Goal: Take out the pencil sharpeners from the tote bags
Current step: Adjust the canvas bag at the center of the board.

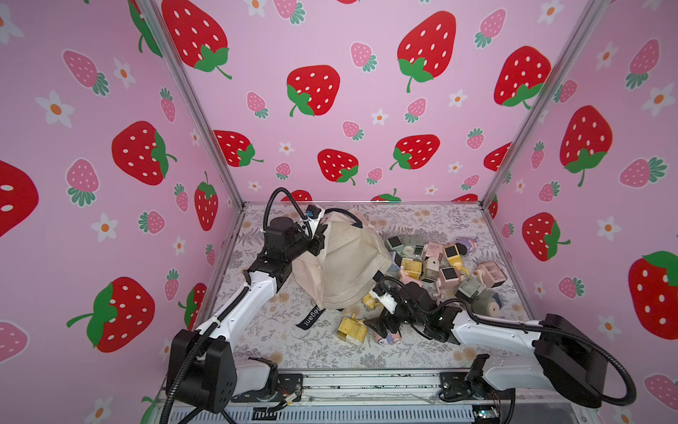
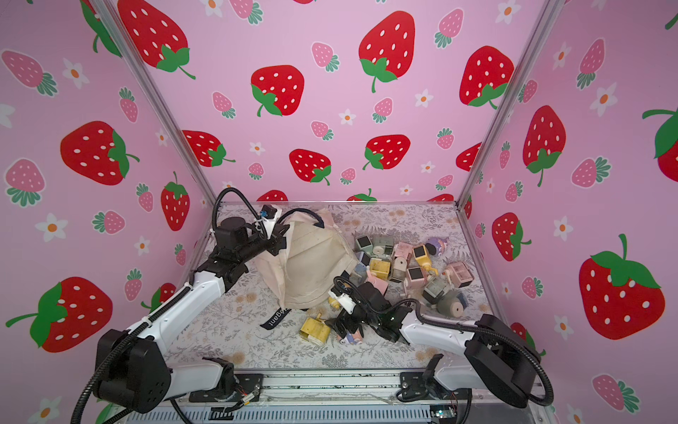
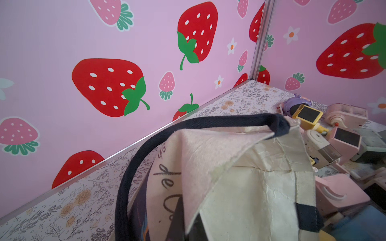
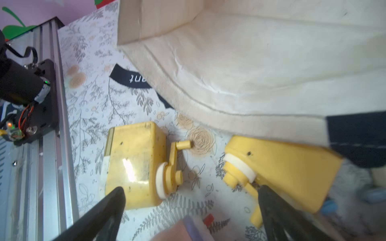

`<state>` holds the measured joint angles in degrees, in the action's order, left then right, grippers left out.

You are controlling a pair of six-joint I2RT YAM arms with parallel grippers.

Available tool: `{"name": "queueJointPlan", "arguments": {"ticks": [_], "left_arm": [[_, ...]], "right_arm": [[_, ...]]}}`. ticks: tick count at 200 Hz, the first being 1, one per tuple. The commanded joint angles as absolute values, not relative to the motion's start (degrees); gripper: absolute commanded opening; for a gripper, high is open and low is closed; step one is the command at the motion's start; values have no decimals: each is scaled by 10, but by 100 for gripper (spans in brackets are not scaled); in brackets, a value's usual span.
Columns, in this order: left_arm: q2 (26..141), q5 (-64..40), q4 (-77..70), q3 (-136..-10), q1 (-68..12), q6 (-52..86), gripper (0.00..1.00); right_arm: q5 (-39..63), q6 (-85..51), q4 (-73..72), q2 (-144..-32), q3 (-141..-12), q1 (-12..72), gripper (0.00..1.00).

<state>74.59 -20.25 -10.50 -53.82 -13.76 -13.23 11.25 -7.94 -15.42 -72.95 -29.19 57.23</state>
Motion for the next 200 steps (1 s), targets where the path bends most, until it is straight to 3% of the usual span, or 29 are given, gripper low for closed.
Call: {"name": "queueJointPlan", "arguments": {"ticks": [1,23,54,89,124,153,200], "left_arm": [[735,-218,-108,-566,-130,-120,0],[726,-202,-74,-592,-129,-70,0],[749,-93,-4,-667,-105,86,0],[877,-195,116,-818,0,278,0],[1040,-375,141,-906,76,430,0],[1083,-379,141,-910,92,442,0],[1080,-383,122,-887,94,442,0]], "right_arm": [[37,-105,-144,-709,-334,560,99],[7,-142,-145,-712,-350,536,99],[6,-149,-130,-711,-366,517,99],[66,-179,-98,-745,-399,487,99],[163,-210,-117,-895,-504,473,99],[239,-244,-155,-1021,-609,471,99],[236,-376,-176,-1165,-765,463,99]]}}
